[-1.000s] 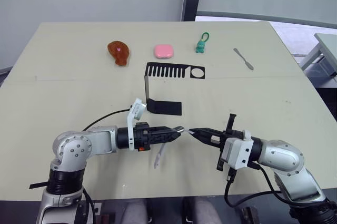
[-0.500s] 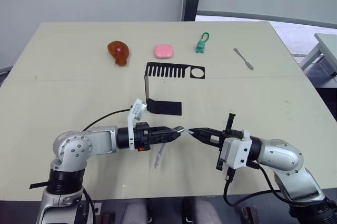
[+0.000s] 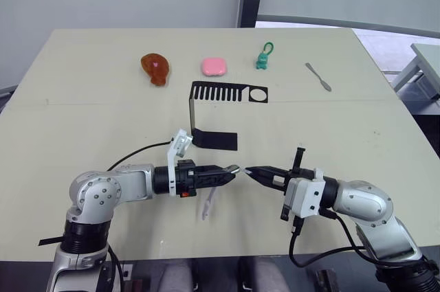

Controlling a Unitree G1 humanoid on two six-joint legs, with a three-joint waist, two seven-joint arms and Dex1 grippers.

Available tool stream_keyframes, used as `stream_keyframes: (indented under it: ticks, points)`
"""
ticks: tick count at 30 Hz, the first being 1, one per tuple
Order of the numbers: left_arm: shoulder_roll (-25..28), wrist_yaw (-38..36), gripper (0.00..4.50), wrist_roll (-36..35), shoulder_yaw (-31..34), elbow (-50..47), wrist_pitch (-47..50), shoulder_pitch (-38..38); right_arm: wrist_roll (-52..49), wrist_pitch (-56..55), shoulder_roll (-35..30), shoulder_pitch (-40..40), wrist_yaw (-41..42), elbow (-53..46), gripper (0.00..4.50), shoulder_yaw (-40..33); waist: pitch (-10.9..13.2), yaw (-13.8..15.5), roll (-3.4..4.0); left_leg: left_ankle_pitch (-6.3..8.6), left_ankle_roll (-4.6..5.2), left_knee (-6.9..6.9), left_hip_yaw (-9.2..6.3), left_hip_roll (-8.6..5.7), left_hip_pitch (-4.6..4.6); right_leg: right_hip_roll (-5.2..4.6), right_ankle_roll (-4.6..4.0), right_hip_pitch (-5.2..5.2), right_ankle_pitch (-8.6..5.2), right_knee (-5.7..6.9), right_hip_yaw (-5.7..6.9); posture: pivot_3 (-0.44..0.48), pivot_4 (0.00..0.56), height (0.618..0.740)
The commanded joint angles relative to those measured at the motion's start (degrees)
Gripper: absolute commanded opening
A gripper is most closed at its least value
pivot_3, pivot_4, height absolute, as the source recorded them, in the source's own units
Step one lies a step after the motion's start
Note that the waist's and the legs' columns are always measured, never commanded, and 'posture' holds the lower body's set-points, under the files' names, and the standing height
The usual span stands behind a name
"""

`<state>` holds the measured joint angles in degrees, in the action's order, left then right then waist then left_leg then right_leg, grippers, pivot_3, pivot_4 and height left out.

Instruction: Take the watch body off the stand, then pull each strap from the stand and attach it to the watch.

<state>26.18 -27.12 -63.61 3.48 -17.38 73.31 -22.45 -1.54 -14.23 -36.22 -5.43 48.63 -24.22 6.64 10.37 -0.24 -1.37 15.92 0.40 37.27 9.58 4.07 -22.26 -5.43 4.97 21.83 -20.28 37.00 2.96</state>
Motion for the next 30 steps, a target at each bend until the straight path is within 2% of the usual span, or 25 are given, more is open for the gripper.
stream_keyframes:
  ticks: [1,30]
  points:
    - [-0.53,-1.53,1.59,-1.01,-1.96,-2.88,0.04,-0.50,-0.77,-0.49,0.86,-0.91,-0.77,-1.82,0.00,1.15,0.00,-0.01,0.00,0.00,0.00,0.00,0.00,0.00,0.00,0.00,0.00,0.00,0.00,0.00,0.00,0.000,0.150,0.740]
    - [-1.71,-0.74,1.59,0.01,-3.00,-3.22,0.37,-1.21,0.88,-0.19,1.84,-1.92,-0.84,-1.28,0.00,1.90,0.00,0.00,0.00,0.00,0.00,0.00,0.00,0.00,0.00,0.00,0.00,0.00,0.00,0.00,0.00,0.000,0.150,0.740]
